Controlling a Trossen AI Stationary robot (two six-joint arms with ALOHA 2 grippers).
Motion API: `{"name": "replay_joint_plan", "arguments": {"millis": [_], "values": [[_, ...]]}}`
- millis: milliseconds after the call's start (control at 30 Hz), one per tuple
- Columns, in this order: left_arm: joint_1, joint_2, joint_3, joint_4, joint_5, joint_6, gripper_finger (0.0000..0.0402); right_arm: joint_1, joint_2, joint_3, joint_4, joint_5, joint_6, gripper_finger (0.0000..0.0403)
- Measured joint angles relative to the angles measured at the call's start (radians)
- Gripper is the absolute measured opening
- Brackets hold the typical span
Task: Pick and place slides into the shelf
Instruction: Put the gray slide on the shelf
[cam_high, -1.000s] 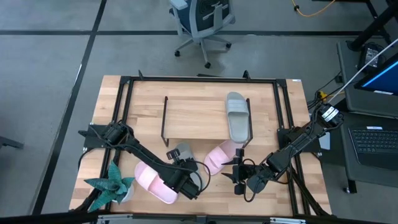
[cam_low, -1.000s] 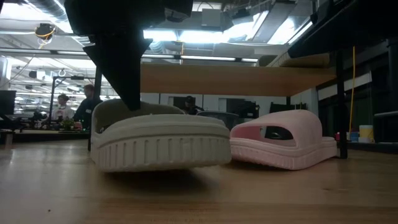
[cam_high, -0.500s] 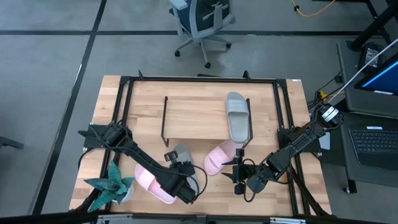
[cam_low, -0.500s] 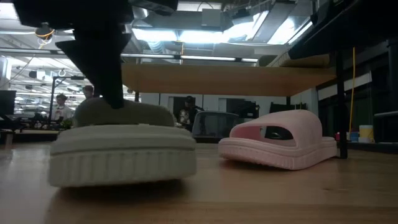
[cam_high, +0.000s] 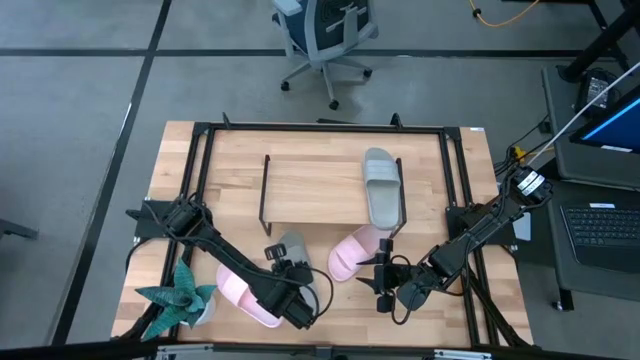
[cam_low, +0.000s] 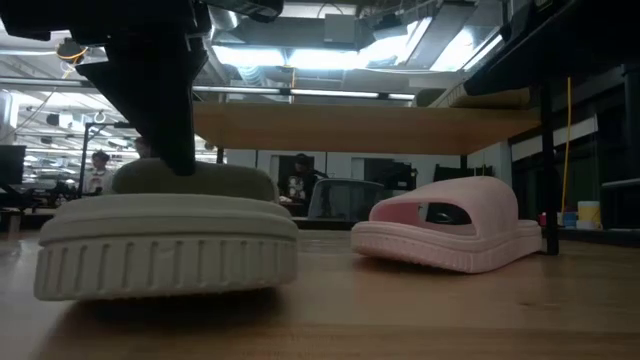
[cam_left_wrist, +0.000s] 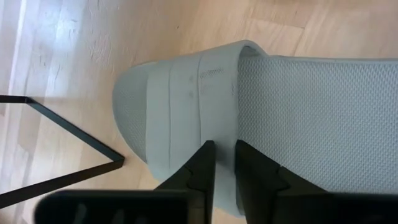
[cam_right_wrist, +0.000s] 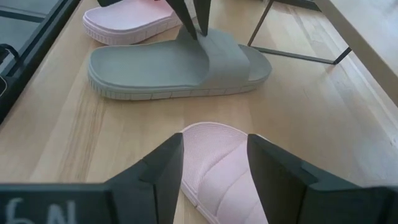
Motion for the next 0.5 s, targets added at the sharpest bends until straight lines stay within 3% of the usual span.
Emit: {"name": "replay_joint_plan", "arguments": {"millis": [267,500], "values": [[0.005,0.0,0.0,-0.005,-0.007,-0.025,0.0096,0.0,0.0,0.0,-0.005,0.0,0.0,0.0179],[0.005,0.0,0.0,-0.015,-0.011,-0.027,0.0101,0.0,0.0,0.0,-0.006,0.0,0.0,0.0179]]}}
